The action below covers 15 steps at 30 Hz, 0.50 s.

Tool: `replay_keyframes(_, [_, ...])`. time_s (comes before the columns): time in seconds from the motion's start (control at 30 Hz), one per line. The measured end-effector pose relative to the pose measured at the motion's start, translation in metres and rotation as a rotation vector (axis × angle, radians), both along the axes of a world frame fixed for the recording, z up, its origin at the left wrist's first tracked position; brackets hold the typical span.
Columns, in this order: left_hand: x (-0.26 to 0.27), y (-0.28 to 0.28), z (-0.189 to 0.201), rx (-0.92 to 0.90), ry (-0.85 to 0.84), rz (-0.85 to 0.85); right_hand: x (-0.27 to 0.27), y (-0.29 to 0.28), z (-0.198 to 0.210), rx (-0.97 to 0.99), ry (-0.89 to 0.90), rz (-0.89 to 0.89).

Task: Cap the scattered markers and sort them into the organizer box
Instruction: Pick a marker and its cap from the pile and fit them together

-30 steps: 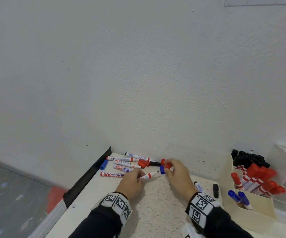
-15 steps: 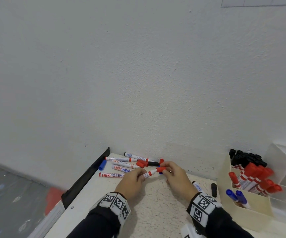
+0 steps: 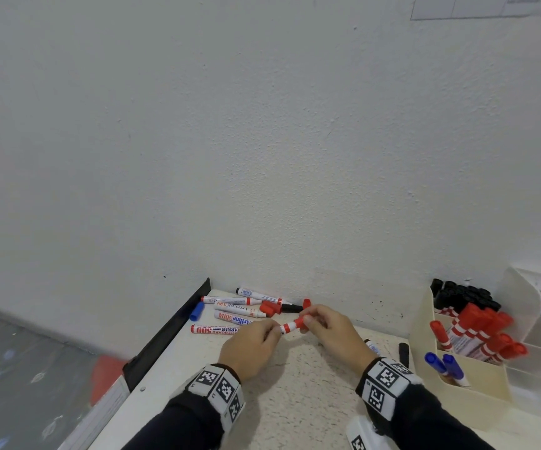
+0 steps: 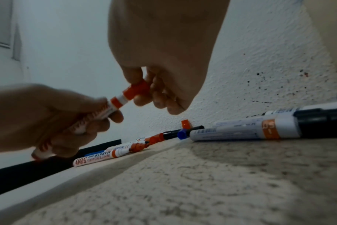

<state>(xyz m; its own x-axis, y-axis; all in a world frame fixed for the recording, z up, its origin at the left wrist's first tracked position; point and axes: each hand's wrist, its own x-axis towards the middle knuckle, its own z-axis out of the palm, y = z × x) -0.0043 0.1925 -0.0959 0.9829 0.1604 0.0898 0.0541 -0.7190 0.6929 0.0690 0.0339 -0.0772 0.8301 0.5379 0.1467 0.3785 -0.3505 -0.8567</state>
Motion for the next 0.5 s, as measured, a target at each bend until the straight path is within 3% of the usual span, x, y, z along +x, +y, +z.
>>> replay_keyframes(0.1, [-0.003, -0.005, 0.006, 0.016, 0.001, -0.039, -0.008, 0.004, 0.003, 0.065, 0.046, 0.013])
replay_keyframes(0.23, [-0.005, -0.015, 0.018, 0.017, -0.023, -0.083, -0.011, 0.016, 0.003, 0.055, -0.019, -0.151])
replay_keyframes(0.4, [-0.007, -0.027, 0.031, -0.559, 0.108, -0.103, -0.013, 0.023, 0.024, 0.169, -0.059, -0.115])
replay_keyframes(0.5, [-0.003, -0.025, 0.033, -0.589, 0.103, -0.128, -0.01, 0.02, 0.037, 0.093, -0.123, -0.048])
